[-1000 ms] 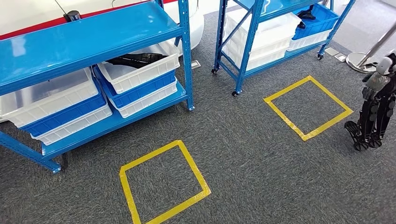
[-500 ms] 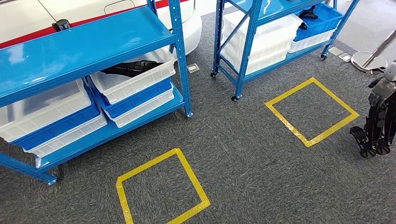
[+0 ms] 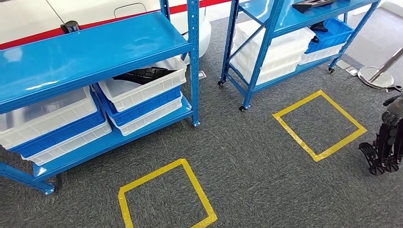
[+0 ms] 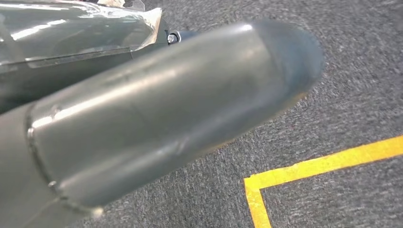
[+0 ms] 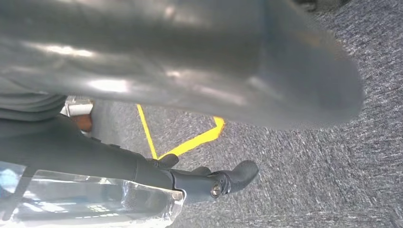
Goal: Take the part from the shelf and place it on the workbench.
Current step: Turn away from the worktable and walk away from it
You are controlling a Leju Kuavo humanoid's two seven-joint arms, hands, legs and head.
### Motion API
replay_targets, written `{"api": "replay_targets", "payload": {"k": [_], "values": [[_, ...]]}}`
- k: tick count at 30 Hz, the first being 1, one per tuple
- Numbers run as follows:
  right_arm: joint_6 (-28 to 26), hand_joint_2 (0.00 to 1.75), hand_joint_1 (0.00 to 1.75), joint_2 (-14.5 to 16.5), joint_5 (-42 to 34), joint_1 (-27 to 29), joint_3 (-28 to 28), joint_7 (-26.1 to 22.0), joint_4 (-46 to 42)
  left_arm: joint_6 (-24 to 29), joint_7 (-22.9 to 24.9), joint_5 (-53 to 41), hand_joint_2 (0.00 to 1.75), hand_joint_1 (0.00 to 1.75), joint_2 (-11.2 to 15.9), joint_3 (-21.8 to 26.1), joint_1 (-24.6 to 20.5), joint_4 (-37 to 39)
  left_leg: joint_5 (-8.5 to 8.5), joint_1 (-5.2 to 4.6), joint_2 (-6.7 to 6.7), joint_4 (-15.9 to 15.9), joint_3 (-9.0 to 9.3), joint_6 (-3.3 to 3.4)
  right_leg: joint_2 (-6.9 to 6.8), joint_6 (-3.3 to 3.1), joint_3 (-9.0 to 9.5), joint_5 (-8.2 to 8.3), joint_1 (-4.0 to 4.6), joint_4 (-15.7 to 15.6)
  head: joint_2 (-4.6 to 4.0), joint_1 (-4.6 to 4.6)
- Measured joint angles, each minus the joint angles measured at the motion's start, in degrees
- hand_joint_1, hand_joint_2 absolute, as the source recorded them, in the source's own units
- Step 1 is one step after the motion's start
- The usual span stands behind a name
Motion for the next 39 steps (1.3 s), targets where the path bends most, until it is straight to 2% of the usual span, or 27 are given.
{"api": "replay_targets", "payload": {"k": [1,3,5,6,8,9,11,12,13,14,15,16,17,19,21,23,25,26,27,29,30,31,32,33,35,37,39], "values": [[0.0,0.0,0.0,-0.05,-0.02,0.12,-0.01,0.0,0.0,-0.01,-0.15,-0.05,0.0,0.0,-0.01,-0.01,0.04,0.0,-0.04,-0.1,-0.55,0.01,0.11,0.05,0.05,0.34,-0.27,1.24,0.14,-1.04,0.0,0.01],[-0.02,0.0,0.0,-0.2,-0.05,0.21,-0.02,-0.01,0.0,-0.05,-0.45,-0.14,0.0,0.0,-0.03,-0.03,0.08,0.0,-0.06,-0.25,-1.66,0.06,0.29,0.07,0.97,0.83,1.68,5.27,0.36,-8.09,0.0,0.05],[-0.09,0.0,0.0,-0.34,-0.07,0.24,-0.03,-0.02,0.0,-0.08,-0.67,-0.29,0.0,0.0,-0.11,-0.08,0.06,0.0,-0.22,-0.63,-2.72,0.32,0.27,-0.2,2.73,0.19,3.68,8.5,0.52,-14.15,0.0,0.08],[-0.14,0.0,0.0,-0.38,-0.09,0.26,-0.03,-0.02,0.0,-0.08,-0.74,-0.4,0.0,0.0,-0.15,-0.11,0.1,0.0,-0.29,-0.77,-3.21,0.42,0.19,-0.39,3.22,-0.35,4.07,9.24,0.58,-15.33,0.0,0.08],[-0.2,0.0,0.0,-0.33,-0.13,0.21,-0.06,-0.01,-0.01,-0.07,-0.81,-0.58,0.0,0.0,-0.07,-0.14,0.28,-0.02,-0.38,-0.84,-4.0,0.6,0.01,-0.8,2.61,-1.26,4.36,9.87,0.49,-15.66,0.0,0.12],[-0.22,0.0,0.0,-0.3,-0.15,0.12,-0.1,0.0,-0.02,-0.05,-0.82,-0.65,0.0,0.0,-0.01,-0.15,0.41,-0.02,-0.69,-0.83,-3.49,1.01,-0.21,-1.1,2.16,-1.51,4.55,10.01,0.34,-15.78,0.0,0.18],[-0.24,0.0,0.0,-0.21,-0.16,0.1,-0.18,0.02,-0.02,-0.01,-0.83,-0.73,0.0,0.0,0.13,-0.26,0.45,-0.02,-3.03,-0.54,-1.03,4.41,-1.73,-2.0,1.13,-1.98,4.87,10.26,-0.07,-16.0,0.0,-0.05],[-0.25,0.0,0.0,-0.23,-0.19,0.21,-0.23,0.04,-0.02,0.0,-0.84,-0.77,0.0,0.0,0.1,-0.37,0.4,0.0,-4.93,-0.2,0.38,7.6,-3.28,-2.57,0.59,-2.09,4.86,10.25,-0.08,-16.01,0.0,-0.25],[-0.25,0.0,0.0,-0.22,-0.2,0.37,-0.27,0.09,-0.01,0.01,-0.83,-0.79,0.0,0.0,0.13,-0.48,0.32,0.0,-6.81,0.28,1.17,11.43,-5.25,-3.11,-0.07,-2.19,4.85,10.21,-0.12,-15.99,0.0,-0.45],[-0.25,0.0,0.0,-0.23,-0.22,0.51,-0.32,0.14,-0.01,0.01,-0.83,-0.81,0.0,0.0,0.14,-0.6,0.29,0.0,-7.99,0.78,1.59,14.69,-7.03,-3.57,-0.72,-2.19,4.83,10.12,-0.18,-15.98,0.0,-0.48],[-0.25,0.0,0.0,-0.23,-0.22,0.59,-0.35,0.17,0.0,0.01,-0.79,-0.81,0.0,0.0,0.18,-0.67,0.3,0.0,-8.13,1.24,1.84,16.39,-8.11,-3.96,-1.35,-2.12,4.86,9.98,-0.29,-15.97,0.0,-0.49],[-0.24,0.0,0.0,-0.24,-0.22,0.61,-0.37,0.2,0.0,-0.01,-0.75,-0.82,0.0,0.0,0.24,-0.72,0.34,0.0,-7.17,1.63,2.07,15.98,-8.12,-4.31,-1.91,-1.96,4.97,9.8,-0.45,-15.96,0.0,-0.5],[-0.24,0.0,0.0,-0.24,-0.21,0.6,-0.38,0.19,0.0,-0.04,-0.72,-0.82,0.0,0.0,0.32,-0.76,0.36,0.0,-5.27,1.93,2.44,13.26,-6.89,-4.58,-2.41,-1.7,5.2,9.57,-0.65,-15.96,0.0,-0.5],[-0.24,0.0,0.0,-0.24,-0.2,0.58,-0.38,0.18,0.0,-0.14,-0.68,-0.84,0.0,0.0,0.47,-0.86,0.27,0.0,-1.62,2.05,4.32,5.49,-2.96,-4.86,-3.28,-0.94,5.71,8.96,-0.8,-15.96,0.0,-0.63],[-0.24,0.0,0.0,-0.26,-0.17,0.53,-0.38,0.16,0.0,-0.22,-0.67,-0.87,0.0,0.0,0.52,-0.96,0.1,0.0,-0.67,1.69,5.32,1.53,-0.92,-4.41,-4.03,-0.08,6.06,8.37,-0.64,-16.08,0.0,-0.61],[-0.2,0.0,0.0,-0.27,-0.03,0.31,-0.39,0.11,-0.02,-0.26,-0.55,-0.79,0.0,0.0,0.63,-0.98,0.04,-0.01,-1.04,1.32,4.34,1.29,-0.9,-3.48,-4.82,0.67,6.75,8.06,-0.6,-16.57,0.0,-0.48],[-0.1,0.0,0.0,-0.32,0.13,0.08,-0.4,0.01,-0.07,-0.29,-0.35,-0.66,0.0,0.0,0.8,-0.96,0.04,-0.02,-0.9,1.39,3.38,0.76,-0.44,-2.54,-4.01,1.06,7.0,7.34,-0.72,-15.79,0.0,-0.33],[-0.02,0.0,0.0,-0.34,0.17,0.02,-0.39,-0.04,-0.09,-0.31,-0.3,-0.64,0.0,0.0,0.88,-0.96,-0.02,-0.02,-0.79,1.48,2.93,0.47,-0.16,-2.08,-3.01,0.98,6.2,6.39,-0.71,-13.81,0.0,-0.17],[0.07,0.0,0.0,-0.37,0.19,0.03,-0.39,-0.06,-0.09,-0.34,-0.27,-0.63,0.0,0.0,0.94,-0.95,-0.09,-0.02,-0.79,1.51,2.45,0.31,0.06,-1.67,-1.81,0.7,4.31,5.01,-0.73,-10.36,0.0,0.02],[0.2,0.0,0.0,-0.37,0.35,0.12,-0.38,-0.07,-0.09,-0.38,-0.2,-0.49,0.0,0.0,1.03,-0.95,-0.21,-0.02,-1.0,1.18,1.26,0.29,0.23,-1.09,-0.67,0.25,-0.58,2.41,-0.56,-2.17,0.0,0.21],[0.22,0.0,0.0,-0.4,0.52,0.2,-0.38,-0.08,-0.09,-0.38,-0.09,-0.34,0.0,0.0,1.07,-0.95,-0.22,-0.02,-1.12,0.98,0.52,0.3,0.37,-0.92,-0.51,0.3,-2.49,2.14,-0.5,0.39,0.0,0.23],[0.26,0.0,0.0,-0.45,0.73,0.26,-0.38,-0.1,-0.09,-0.38,0.04,-0.19,0.0,0.0,1.13,-0.94,-0.21,-0.02,-1.24,0.81,-0.24,0.31,0.56,-0.82,-0.4,0.53,-3.34,2.93,-0.41,0.65,0.0,0.25],[0.29,0.0,0.0,-0.52,0.91,0.29,-0.38,-0.13,-0.09,-0.37,0.17,-0.06,0.0,0.0,1.21,-0.93,-0.21,-0.02,-1.36,0.67,-0.99,0.31,0.82,-0.77,-0.25,0.83,-3.11,4.63,-0.33,-1.36,0.0,0.26],[0.33,0.0,0.0,-0.59,1.02,0.28,-0.38,-0.16,-0.09,-0.36,0.27,-0.02,0.0,0.0,1.27,-0.92,-0.23,-0.02,-1.48,0.56,-1.71,0.31,1.1,-0.79,0.27,1.05,-2.01,6.92,-0.24,-5.14,0.0,0.31],[0.37,0.0,0.0,-0.78,1.09,0.22,-0.38,-0.24,-0.09,-0.34,0.33,0.08,0.0,0.0,1.35,-0.9,-0.31,-0.02,-1.81,0.26,-2.93,0.41,1.41,-1.05,2.06,0.72,0.36,10.56,-0.06,-12.39,0.0,0.35],[0.37,0.0,0.0,-0.88,1.13,0.05,-0.38,-0.38,-0.09,-0.36,0.44,0.27,0.0,0.0,1.4,-0.88,-0.33,-0.01,-2.05,0.15,-3.84,0.43,1.34,-1.49,2.86,-0.21,1.4,11.66,0.18,-15.03,0.0,0.34],[0.35,0.0,0.0,-0.82,1.26,-0.17,-0.38,-0.68,-0.09,-0.41,0.68,0.38,0.0,0.0,1.66,-0.84,-0.28,-0.02,-2.21,0.3,-4.13,0.51,1.17,-2.02,2.0,-0.99,1.84,11.88,0.09,-15.43,0.0,0.37]]}}
